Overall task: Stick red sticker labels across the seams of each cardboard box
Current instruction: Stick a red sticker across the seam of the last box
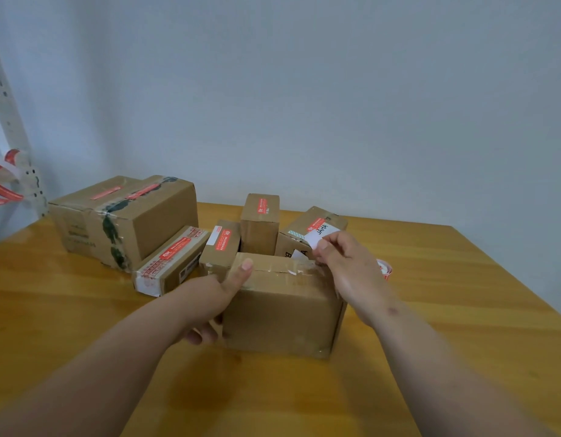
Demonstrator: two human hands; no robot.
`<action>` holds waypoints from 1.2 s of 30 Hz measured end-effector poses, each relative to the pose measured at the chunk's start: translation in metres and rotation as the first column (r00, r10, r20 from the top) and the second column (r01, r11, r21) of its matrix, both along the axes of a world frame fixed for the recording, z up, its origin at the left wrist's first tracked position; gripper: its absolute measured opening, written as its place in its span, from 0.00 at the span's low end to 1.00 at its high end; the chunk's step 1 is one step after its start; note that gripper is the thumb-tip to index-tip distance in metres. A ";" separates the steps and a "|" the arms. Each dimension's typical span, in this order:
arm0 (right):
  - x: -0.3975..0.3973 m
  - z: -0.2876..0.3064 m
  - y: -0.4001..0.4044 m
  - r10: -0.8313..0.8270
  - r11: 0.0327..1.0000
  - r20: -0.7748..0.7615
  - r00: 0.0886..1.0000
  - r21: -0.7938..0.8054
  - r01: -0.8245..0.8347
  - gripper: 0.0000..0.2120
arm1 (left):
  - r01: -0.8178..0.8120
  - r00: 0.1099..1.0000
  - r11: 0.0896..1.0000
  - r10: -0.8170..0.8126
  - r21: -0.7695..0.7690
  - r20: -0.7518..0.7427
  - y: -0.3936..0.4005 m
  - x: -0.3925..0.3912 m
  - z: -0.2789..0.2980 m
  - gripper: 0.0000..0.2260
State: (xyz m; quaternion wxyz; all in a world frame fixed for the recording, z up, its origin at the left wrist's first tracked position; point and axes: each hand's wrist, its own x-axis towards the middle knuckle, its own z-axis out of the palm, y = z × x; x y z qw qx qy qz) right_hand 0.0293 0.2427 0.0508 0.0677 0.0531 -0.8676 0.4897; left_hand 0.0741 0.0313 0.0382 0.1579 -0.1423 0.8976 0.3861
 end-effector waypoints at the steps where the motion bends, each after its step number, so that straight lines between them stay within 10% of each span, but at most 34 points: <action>1: 0.001 0.001 0.003 -0.005 1.000 -0.023 1.000 0.023 0.006 0.11 | -0.006 0.998 0.999 0.003 -0.040 -0.069 -0.002 -0.002 -0.001 0.41; 7: 0.004 0.010 0.007 0.097 0.972 -0.262 0.960 0.234 -0.035 0.11 | -0.002 0.812 0.994 0.064 0.106 -0.580 0.002 -0.010 0.011 0.15; 13: 0.005 0.010 0.001 0.378 0.765 -0.652 0.657 0.620 0.176 0.07 | 0.054 0.889 0.762 0.257 0.646 -0.378 0.019 -0.016 0.036 0.19; 23: 0.008 0.006 0.005 0.503 0.647 -0.672 0.544 0.710 0.279 0.04 | 0.040 0.910 0.683 0.277 0.730 -0.309 0.012 -0.012 0.032 0.06; 30: 0.012 0.001 0.003 0.478 0.734 -0.518 0.709 0.679 0.001 0.07 | 0.073 0.860 0.793 0.257 0.605 -0.440 0.009 -0.013 0.028 0.07; 36: 0.025 0.015 0.000 0.197 0.973 -0.205 0.959 0.159 -0.166 0.03 | 0.102 0.807 0.860 0.222 0.499 -0.547 0.009 -0.015 0.026 0.06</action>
